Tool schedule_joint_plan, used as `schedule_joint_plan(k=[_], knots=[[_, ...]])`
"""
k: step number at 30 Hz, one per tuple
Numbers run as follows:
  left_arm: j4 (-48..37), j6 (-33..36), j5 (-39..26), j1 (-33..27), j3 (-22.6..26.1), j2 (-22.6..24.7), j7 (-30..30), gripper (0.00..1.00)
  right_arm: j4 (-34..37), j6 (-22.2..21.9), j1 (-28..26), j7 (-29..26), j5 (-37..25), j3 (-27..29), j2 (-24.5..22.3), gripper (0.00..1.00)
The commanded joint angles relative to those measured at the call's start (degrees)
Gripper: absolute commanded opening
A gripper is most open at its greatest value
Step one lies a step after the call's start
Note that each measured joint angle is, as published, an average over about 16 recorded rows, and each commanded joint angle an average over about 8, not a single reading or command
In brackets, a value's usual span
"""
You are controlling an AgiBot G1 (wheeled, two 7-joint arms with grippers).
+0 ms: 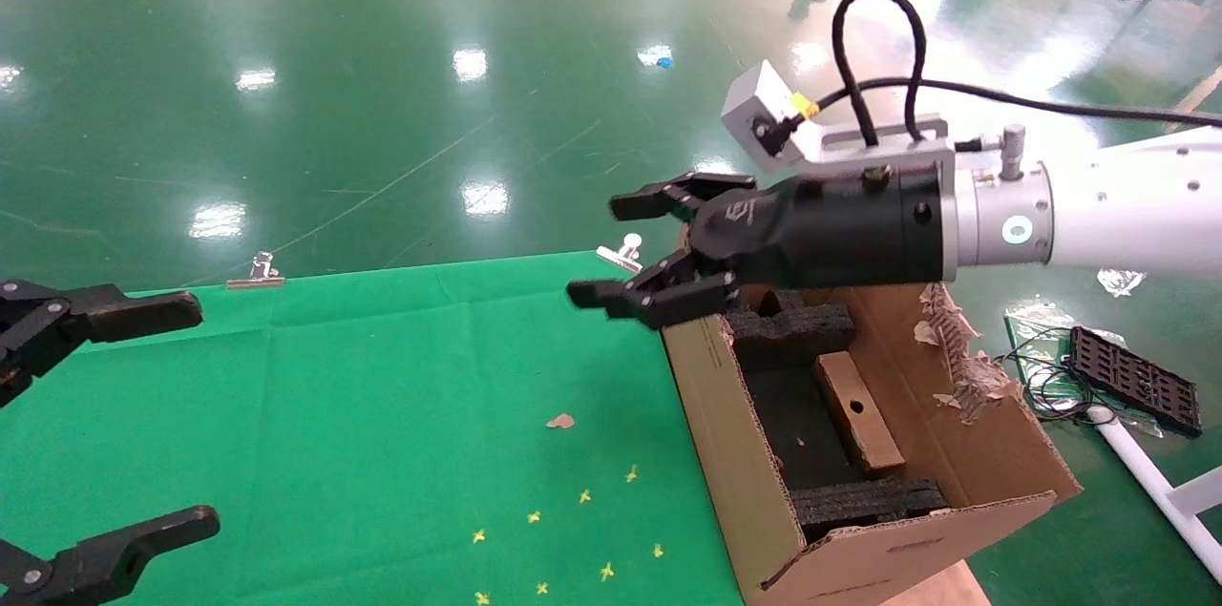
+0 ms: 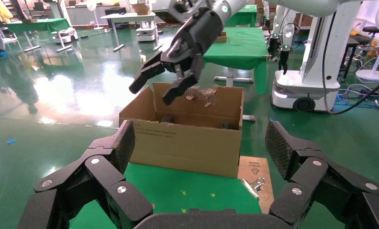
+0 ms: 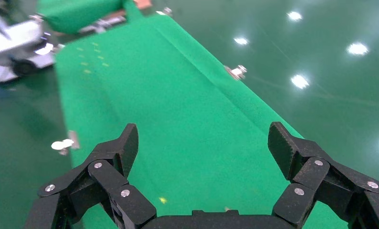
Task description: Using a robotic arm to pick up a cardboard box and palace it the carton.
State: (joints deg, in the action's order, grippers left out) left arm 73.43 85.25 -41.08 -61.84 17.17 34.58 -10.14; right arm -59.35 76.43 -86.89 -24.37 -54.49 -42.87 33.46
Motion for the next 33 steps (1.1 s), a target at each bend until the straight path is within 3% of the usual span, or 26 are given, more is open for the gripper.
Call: schedule_joint_plan(k=[1,23,33], knots=[[0.0,0.0,0.0,0.0,0.0,0.0,0.0,1.00,-1.2,0.8,2.1,1.1,1.1,2.3,0.1,1.00],[0.0,0.0,0.0,0.0,0.1,0.0,0.0,1.00,-13.7,8.9,24.5,13.1,12.2,26.0,1.5,1.00],[0.0,-0.1,0.1,0.0,0.1,0.0,0.0,1.00,-15.1,9.9,27.1,14.1,13.6,28.6,1.7,1.00]])
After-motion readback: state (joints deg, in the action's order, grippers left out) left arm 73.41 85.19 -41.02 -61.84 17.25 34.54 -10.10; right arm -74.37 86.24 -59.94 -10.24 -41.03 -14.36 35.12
